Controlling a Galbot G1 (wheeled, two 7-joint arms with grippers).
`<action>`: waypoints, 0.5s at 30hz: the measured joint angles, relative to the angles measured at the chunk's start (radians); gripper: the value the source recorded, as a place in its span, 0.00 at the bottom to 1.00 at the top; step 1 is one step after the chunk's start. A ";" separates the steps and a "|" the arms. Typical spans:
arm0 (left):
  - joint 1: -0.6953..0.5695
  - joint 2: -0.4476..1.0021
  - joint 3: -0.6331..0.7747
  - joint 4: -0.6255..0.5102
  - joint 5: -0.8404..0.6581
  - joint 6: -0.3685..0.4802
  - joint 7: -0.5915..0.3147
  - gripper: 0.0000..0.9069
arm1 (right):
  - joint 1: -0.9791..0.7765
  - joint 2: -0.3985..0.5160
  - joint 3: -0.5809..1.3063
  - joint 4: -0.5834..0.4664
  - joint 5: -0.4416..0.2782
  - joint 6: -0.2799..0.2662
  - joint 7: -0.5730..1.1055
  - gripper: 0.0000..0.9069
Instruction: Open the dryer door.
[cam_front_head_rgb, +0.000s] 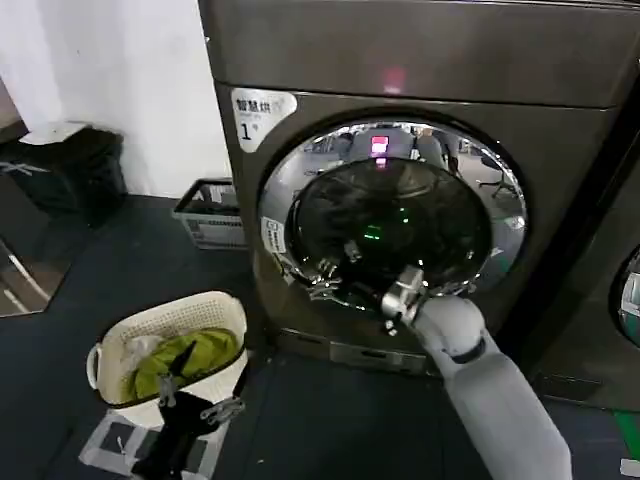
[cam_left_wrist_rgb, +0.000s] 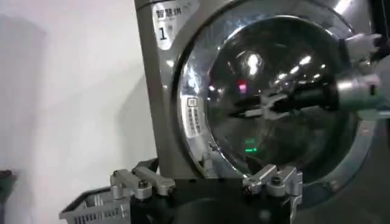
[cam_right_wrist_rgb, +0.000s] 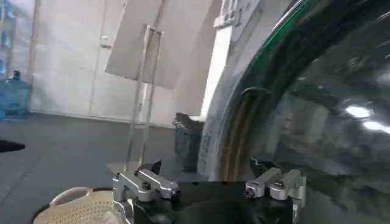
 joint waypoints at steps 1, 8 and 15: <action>0.001 0.000 0.001 -0.005 -0.001 0.011 0.000 1.00 | 0.006 0.005 -0.005 -0.008 -0.007 0.000 0.000 1.00; 0.000 0.001 0.002 -0.027 0.004 0.028 -0.003 1.00 | 0.038 0.037 -0.033 -0.063 -0.038 0.003 0.000 1.00; 0.005 -0.001 0.000 -0.042 0.015 0.036 -0.003 1.00 | 0.061 0.058 -0.041 -0.104 -0.038 0.008 0.001 1.00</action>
